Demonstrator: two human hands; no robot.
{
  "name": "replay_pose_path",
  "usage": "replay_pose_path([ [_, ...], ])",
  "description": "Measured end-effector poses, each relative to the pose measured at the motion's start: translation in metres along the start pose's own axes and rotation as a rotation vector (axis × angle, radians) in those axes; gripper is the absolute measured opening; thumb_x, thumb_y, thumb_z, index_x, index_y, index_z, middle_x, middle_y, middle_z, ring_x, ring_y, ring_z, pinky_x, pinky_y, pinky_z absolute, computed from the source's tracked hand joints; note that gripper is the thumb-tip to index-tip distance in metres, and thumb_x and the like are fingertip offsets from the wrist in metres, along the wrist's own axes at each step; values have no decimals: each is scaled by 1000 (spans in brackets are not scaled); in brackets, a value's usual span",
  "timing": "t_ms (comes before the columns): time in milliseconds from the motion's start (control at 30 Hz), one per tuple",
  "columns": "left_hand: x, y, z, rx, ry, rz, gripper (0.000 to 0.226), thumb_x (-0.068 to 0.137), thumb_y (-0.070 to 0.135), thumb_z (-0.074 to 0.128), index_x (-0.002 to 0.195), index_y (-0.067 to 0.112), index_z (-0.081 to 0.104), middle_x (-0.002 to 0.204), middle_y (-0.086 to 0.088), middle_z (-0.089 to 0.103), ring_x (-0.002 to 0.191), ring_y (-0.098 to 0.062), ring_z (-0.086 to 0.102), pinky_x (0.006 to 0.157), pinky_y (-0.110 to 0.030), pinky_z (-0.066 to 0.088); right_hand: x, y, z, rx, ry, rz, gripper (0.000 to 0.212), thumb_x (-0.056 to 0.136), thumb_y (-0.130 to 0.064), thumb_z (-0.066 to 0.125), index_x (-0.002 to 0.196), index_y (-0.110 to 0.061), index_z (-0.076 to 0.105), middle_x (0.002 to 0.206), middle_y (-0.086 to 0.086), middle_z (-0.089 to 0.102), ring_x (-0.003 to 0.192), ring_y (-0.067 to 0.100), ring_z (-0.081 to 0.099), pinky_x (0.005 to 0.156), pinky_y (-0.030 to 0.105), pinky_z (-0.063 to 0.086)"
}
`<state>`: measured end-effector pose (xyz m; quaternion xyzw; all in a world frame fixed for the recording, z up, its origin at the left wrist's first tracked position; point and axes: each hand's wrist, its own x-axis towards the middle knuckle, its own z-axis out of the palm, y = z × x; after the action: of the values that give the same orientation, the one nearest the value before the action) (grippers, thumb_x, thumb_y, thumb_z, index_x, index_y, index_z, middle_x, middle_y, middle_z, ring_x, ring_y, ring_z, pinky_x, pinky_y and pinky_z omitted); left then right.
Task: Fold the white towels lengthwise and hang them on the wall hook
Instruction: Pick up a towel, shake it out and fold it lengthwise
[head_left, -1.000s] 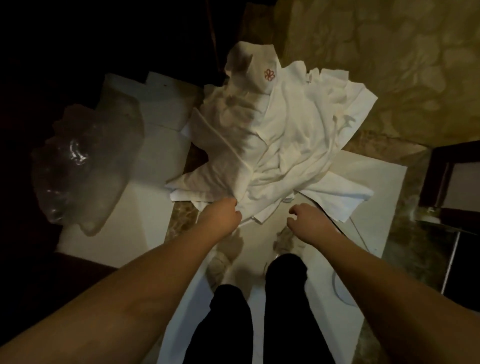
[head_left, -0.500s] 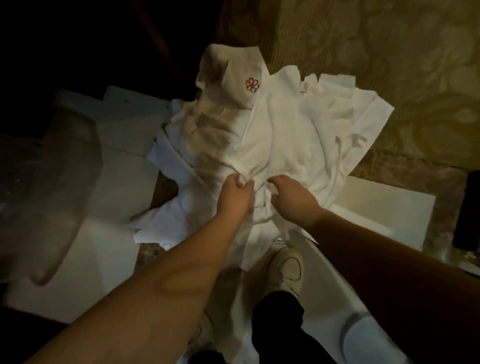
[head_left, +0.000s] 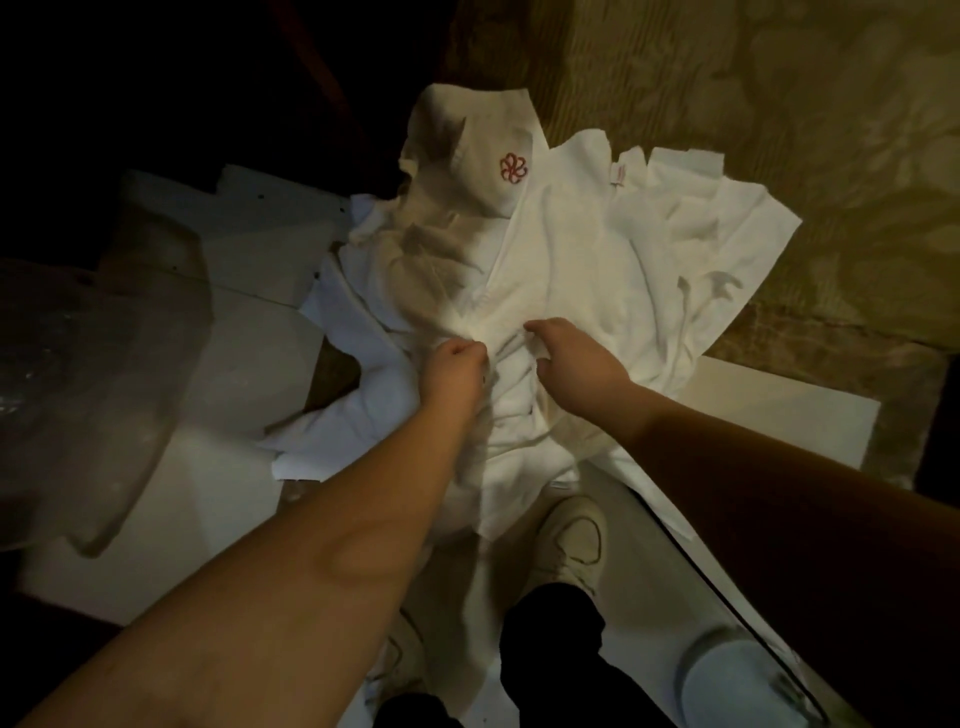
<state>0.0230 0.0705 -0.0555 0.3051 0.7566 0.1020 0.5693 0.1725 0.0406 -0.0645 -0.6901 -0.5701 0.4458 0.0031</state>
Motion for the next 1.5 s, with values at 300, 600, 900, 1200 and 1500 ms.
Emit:
replay_pose_path([
  [300, -26, -15, -37, 6, -179, -30, 21, 94, 11, 52, 76, 15, 60, 62, 0, 58, 62, -15, 53, 64, -29, 44, 38, -78, -25, 192, -268, 73, 39, 104, -40, 50, 130, -13, 59, 125, 10, 66, 98, 22, 67, 80, 33, 53],
  [600, -92, -14, -64, 97, -366, 35, 18, 96, 14, 56, 82, 20, 67, 79, -5, 65, 71, -17, 56, 69, -30, 46, -23, -100, -17, 365, -177, 278, 15, 94, -17, 51, 95, -5, 58, 96, 15, 57, 85, 27, 51, 70, 32, 37],
  [900, -174, 37, -103, 131, -350, 102, 12, 91, 10, 59, 85, 8, 70, 79, -5, 70, 65, -18, 57, 65, -27, 45, -118, -139, -62, 449, -67, 290, 36, 95, -16, 47, 130, -17, 57, 126, 12, 59, 116, 31, 51, 76, 29, 39],
  [1200, -278, 80, -172, 295, -188, 397, 14, 95, 14, 57, 105, 15, 68, 100, -4, 67, 84, -17, 59, 67, -26, 45, -249, -208, -134, 386, 46, 222, 56, 102, -22, 44, 157, -28, 33, 159, 9, 38, 135, 28, 45, 94, 26, 36],
  [1500, -424, 138, -232, 635, -283, 799, 59, 89, 15, 69, 145, 20, 48, 140, -8, 56, 124, -26, 55, 97, -33, 46, -414, -291, -200, 444, 139, 91, 34, 91, -6, 48, 91, -30, 72, 88, 4, 68, 73, 16, 54, 67, 31, 45],
])
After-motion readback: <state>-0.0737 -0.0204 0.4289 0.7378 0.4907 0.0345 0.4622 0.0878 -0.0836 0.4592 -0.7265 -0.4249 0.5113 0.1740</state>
